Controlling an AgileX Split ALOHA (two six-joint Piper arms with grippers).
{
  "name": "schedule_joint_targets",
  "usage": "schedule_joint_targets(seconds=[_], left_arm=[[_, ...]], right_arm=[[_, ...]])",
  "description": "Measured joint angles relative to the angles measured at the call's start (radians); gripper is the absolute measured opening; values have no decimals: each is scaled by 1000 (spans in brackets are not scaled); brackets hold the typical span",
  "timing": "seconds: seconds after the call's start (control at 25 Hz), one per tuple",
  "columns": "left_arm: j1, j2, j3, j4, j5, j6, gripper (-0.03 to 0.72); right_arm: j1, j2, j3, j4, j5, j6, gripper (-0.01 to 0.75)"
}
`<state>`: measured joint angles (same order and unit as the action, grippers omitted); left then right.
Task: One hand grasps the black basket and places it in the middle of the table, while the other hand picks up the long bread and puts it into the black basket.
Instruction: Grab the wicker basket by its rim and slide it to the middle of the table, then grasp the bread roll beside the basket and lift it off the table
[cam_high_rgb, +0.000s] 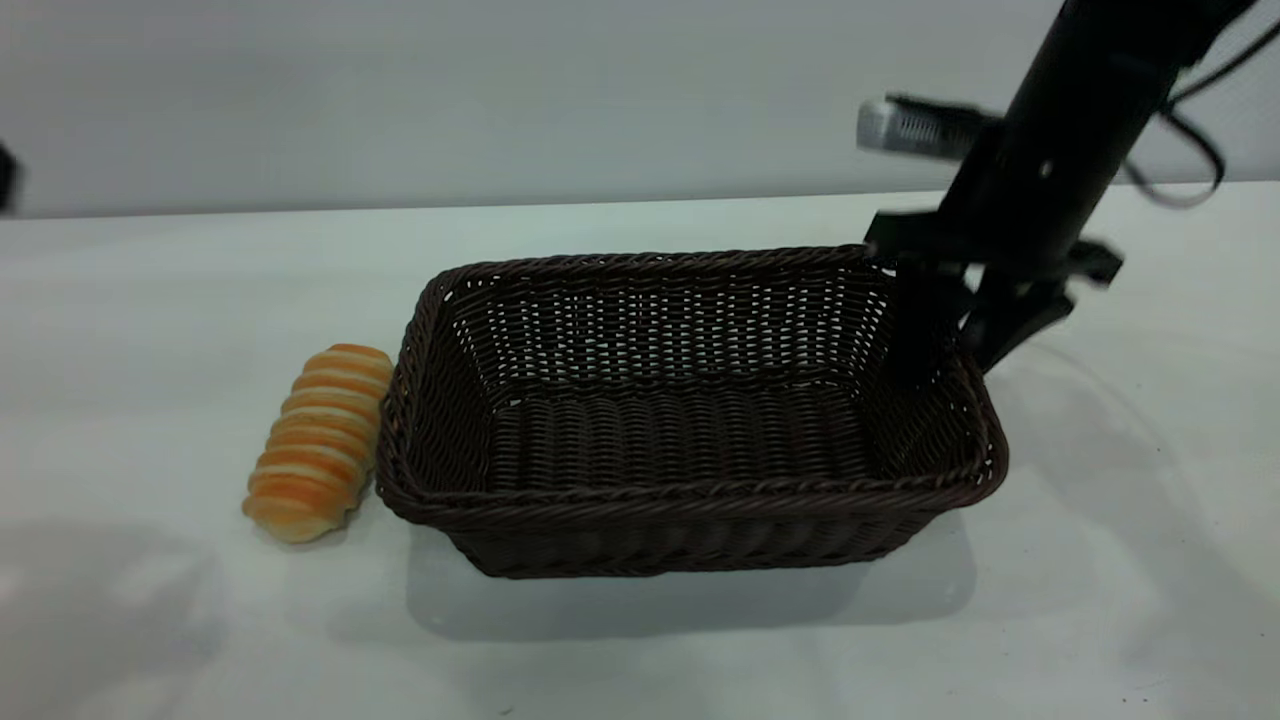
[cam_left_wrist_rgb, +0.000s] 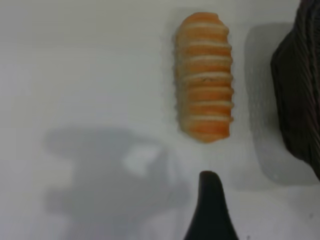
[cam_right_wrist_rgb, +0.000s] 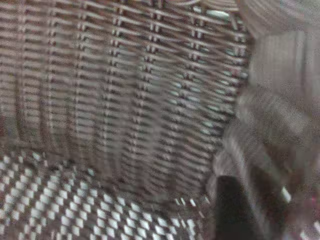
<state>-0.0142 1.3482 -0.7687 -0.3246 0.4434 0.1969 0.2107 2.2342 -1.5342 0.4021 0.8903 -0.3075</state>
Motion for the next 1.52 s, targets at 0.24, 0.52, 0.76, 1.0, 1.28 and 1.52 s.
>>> schedule_joint_targets(seconds=[0.24, 0.52, 0.76, 1.0, 1.28, 1.52], left_arm=[[-84, 249, -6, -47, -167, 82, 581], [-120, 509, -51, -52, -348, 93, 581], [-122, 686, -172, -54, -363, 93, 581], [-122, 818, -263, -81, -347, 93, 570], [-124, 850, -281, -92, -336, 91, 206], [-112, 801, -279, -82, -294, 123, 97]], right_arm=[[0, -225, -5, -55, 187, -36, 556], [0, -505, -5, -60, 324, -84, 556], [0, -728, 49, 31, 334, -85, 556], [0, -984, 242, 64, 344, -85, 556], [0, -1308, 520, -24, 350, -85, 556], [0, -1605, 718, -140, 350, -46, 556]])
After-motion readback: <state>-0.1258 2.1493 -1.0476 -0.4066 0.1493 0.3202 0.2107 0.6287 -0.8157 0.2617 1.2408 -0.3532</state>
